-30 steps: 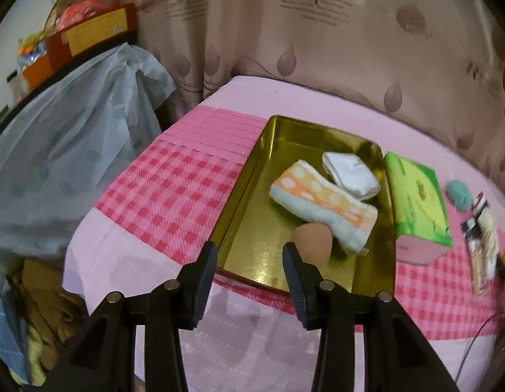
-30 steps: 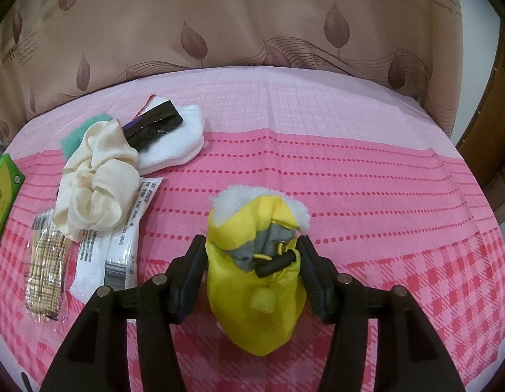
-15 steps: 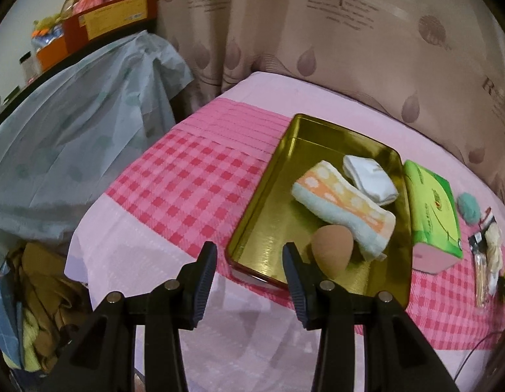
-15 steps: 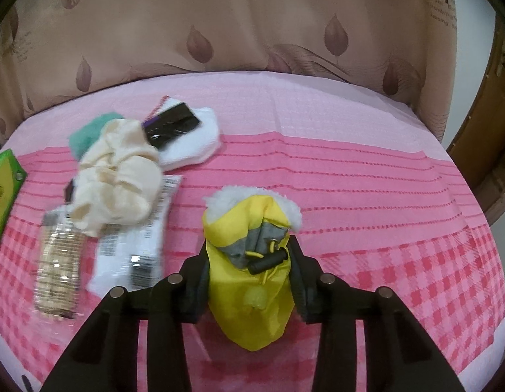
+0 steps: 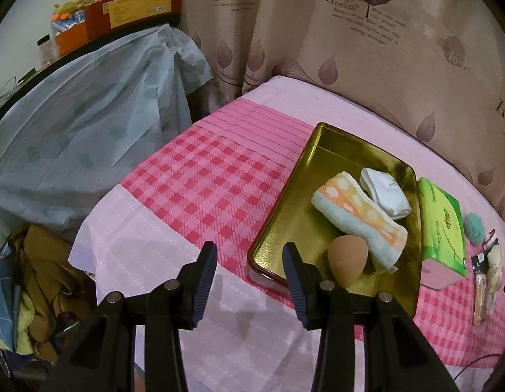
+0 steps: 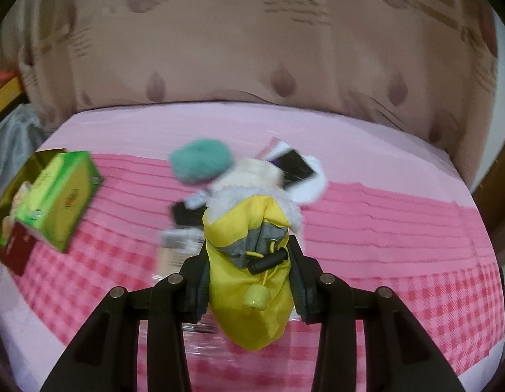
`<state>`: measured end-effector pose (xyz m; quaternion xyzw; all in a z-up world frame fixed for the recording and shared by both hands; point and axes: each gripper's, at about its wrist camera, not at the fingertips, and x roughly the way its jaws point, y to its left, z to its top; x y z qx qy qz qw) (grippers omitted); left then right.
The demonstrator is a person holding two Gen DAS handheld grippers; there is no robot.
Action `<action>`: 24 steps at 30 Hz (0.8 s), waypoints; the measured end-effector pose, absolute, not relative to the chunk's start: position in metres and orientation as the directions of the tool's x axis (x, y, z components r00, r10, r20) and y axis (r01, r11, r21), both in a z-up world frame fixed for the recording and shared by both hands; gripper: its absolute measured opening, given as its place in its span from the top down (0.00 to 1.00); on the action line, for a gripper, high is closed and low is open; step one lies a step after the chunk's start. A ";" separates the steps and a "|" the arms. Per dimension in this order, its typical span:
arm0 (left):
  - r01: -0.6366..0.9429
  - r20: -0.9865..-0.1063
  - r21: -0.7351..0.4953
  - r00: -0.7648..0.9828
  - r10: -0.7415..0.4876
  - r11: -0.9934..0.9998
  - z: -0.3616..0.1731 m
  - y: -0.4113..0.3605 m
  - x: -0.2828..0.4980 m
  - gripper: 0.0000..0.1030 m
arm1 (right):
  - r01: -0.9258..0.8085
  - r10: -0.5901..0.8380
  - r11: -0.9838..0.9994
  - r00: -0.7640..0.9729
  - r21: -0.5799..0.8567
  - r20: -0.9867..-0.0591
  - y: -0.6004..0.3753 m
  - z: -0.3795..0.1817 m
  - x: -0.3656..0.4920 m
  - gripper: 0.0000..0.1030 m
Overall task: Organize soft objects
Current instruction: 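Carry the yellow plush toy into the gold tin and release it with the right gripper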
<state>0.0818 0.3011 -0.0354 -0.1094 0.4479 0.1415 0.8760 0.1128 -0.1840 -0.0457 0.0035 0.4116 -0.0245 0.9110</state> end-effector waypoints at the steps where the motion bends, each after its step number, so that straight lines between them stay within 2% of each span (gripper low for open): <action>1: -0.349 -0.815 -0.067 0.559 0.150 0.935 -0.035 0.302 0.082 0.59 | 0.027 -0.025 1.000 0.660 -0.010 -0.751 -0.176 -0.043 0.114 0.64; 24: -0.462 -0.814 -0.103 0.548 0.192 0.881 -0.034 0.328 0.075 0.59 | -0.415 0.313 0.908 0.587 0.054 -0.747 0.040 -0.030 0.118 0.64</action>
